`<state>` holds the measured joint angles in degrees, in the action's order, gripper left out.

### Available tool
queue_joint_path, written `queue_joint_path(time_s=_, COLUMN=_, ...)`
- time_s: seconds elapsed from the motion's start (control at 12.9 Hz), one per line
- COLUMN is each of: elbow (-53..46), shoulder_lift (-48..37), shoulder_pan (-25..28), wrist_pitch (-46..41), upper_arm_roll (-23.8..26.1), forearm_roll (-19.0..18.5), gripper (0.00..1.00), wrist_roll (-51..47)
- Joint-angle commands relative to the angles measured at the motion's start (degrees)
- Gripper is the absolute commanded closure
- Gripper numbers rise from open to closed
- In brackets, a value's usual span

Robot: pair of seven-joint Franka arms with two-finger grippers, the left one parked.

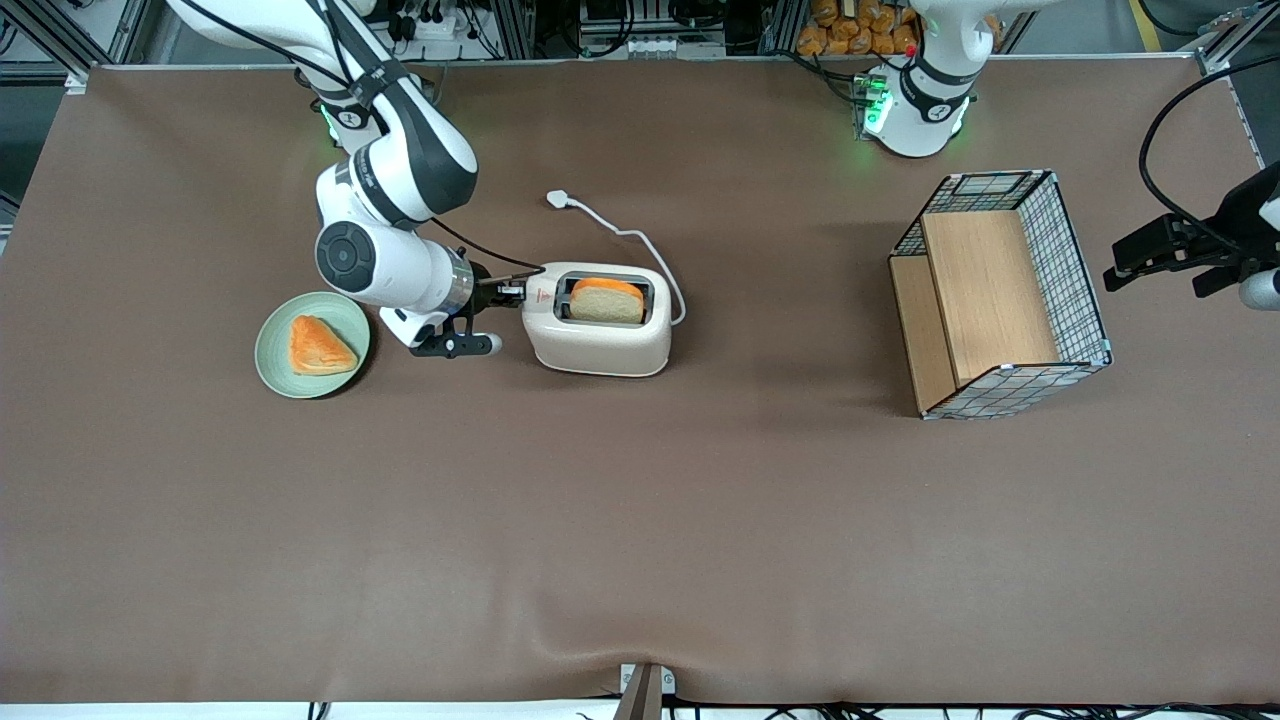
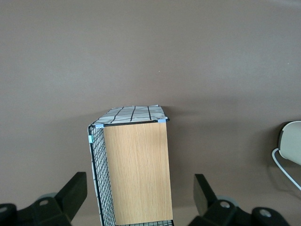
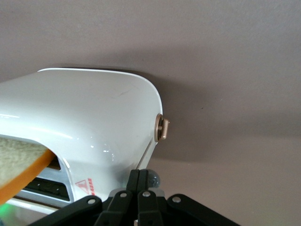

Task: Press toaster button with right arm
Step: 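Align the right gripper fingertips above the toaster's brass side lever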

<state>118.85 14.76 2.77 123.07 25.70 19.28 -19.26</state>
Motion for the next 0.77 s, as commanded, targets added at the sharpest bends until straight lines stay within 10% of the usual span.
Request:
queue_joint_path(time_s=0.0, elbow=1.56, shoulder_lift=-1.66, shoulder_pan=-1.80, wrist_pitch=0.15, upper_arm_roll=0.67, forearm_roll=2.60, gripper=1.00, wrist_roll=1.58)
queue_joint_path(time_s=0.39, elbow=4.55, shoulder_lift=-3.86, shoulder_pan=-4.62, wrist_pitch=-0.64, upper_arm_roll=0.67, forearm_roll=12.44, gripper=1.00, wrist_roll=10.55)
queue_joint_path(time_s=0.7, elbow=5.07, shoulder_lift=-3.77, shoulder_pan=-4.44, wrist_pitch=-0.46, upper_arm_roll=0.67, forearm_roll=12.80, gripper=1.00, wrist_roll=10.64)
